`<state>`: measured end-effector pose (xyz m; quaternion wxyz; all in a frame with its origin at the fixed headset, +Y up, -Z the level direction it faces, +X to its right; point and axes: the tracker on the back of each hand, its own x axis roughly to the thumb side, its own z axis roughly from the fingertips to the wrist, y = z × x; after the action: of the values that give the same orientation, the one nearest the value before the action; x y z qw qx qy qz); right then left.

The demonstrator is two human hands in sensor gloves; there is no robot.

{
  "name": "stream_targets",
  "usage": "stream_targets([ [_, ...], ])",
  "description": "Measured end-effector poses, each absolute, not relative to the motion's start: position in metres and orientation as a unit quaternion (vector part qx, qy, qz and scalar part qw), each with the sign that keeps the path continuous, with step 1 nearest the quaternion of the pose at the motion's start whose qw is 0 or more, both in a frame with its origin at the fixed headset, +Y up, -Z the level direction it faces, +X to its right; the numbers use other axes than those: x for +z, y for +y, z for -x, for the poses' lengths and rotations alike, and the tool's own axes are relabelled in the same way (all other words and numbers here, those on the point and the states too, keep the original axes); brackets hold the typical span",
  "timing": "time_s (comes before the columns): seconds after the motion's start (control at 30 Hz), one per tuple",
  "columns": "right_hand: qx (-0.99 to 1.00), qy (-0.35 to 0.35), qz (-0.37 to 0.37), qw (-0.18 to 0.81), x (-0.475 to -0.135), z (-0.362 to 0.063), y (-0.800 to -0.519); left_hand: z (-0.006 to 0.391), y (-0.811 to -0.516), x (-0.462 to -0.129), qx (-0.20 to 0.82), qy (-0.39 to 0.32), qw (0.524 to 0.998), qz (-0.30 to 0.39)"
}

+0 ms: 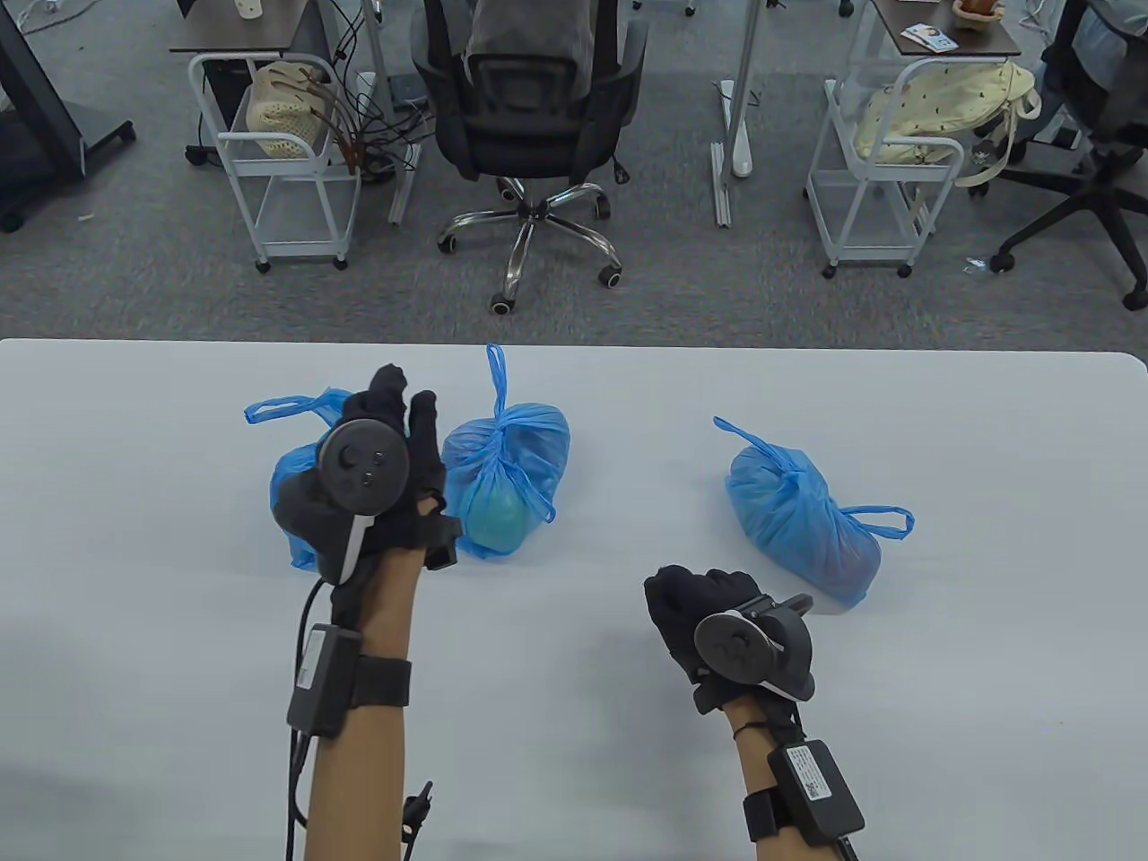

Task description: Tie knot on plastic bag top

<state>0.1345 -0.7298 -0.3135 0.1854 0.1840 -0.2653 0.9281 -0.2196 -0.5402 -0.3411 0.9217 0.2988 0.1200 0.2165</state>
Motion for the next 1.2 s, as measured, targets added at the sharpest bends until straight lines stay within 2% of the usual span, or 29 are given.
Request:
stream_targets([
  [0.13, 0.93, -0.263, -0.177, 0.188, -0.313, -0.138, -0.73, 0.254, -0.518, -0.314, 0.169, 0.145, 0.922, -0.317],
  [0.27, 0.931, -0.26, -0.176, 0.186, -0.312, -0.137, -0.73, 0.285, -0.53, -0.302, 0.109, 0.177, 0.931, -0.3],
  [0.37, 0.933, -0.256, -0.179, 0.182, -0.312, -0.136, -0.73, 0.31, -0.558, -0.302, 0.102, 0.213, 0.938, -0.255],
  [0.57, 0.935, -0.249, -0.182, 0.173, -0.313, -0.133, -0.731, 0.345, -0.636, -0.315, 0.172, 0.255, 0.939, -0.156],
  [0.77, 0.938, -0.244, -0.176, 0.174, -0.316, -0.135, -0.733, 0.344, -0.684, -0.337, 0.214, 0.247, 0.938, -0.113],
  [1.2, 0.942, -0.245, -0.169, 0.153, -0.314, -0.139, -0.729, 0.334, -0.716, -0.381, 0.254, 0.268, 0.921, -0.126],
])
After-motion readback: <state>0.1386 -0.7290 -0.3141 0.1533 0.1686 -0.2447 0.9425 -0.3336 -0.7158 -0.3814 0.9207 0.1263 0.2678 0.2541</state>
